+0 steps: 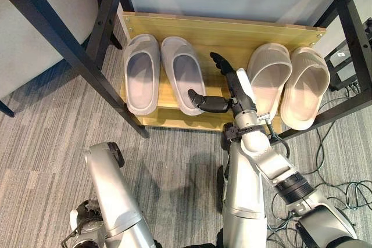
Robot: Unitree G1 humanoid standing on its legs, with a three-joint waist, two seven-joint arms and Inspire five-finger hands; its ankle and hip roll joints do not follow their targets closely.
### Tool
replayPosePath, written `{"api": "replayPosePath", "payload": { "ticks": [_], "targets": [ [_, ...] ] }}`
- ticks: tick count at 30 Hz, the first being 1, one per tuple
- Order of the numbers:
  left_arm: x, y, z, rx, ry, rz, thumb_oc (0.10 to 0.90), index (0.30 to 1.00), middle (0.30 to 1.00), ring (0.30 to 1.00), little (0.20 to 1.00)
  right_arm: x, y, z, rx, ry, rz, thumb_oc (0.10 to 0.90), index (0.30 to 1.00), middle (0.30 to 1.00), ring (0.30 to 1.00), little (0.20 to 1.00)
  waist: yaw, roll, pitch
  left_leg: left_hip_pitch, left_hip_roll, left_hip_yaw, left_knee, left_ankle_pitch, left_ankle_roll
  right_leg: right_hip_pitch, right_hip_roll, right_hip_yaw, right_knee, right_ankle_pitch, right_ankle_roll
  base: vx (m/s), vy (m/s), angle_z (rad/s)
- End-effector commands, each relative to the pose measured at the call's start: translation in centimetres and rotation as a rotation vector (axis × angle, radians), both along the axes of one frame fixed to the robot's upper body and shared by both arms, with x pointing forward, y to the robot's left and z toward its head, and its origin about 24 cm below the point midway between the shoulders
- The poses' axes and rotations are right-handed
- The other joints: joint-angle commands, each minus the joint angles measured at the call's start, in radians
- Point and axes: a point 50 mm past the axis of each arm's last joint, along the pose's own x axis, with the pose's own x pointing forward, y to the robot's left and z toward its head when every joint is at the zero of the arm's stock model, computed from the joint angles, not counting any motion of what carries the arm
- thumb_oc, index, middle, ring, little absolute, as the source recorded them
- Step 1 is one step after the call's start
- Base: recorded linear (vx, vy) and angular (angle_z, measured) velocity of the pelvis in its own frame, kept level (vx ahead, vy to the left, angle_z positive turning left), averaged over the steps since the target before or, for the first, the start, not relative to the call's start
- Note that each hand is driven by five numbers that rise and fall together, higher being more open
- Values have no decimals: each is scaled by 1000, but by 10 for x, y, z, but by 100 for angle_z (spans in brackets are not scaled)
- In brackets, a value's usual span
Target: Arrange the slippers neatly on the shoe rack.
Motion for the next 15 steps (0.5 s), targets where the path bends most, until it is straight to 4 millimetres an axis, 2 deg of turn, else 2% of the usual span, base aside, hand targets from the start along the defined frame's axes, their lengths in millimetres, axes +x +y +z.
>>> {"api": "replayPosePath", "payload": {
  "ticks": [1,15],
  "targets": [
    [37,-41,2,-63,-70,-171,800,900,900,900,900,-6,37,26,77,-36,223,800,900,900,900,900,82,43,-39,-91,-57,-49,-57,-11,94,17,-53,145,-26,-15,-70,-1,-1,-4],
    [42,-43,3,-78,-72,-175,800,900,900,900,900,-5,72,44,92,-40,360,800,900,900,900,900,91,46,-39,-86,-58,-49,-62,-9,91,17,-54,146,-23,-13,-70,1,-1,-2]
  ]
}}
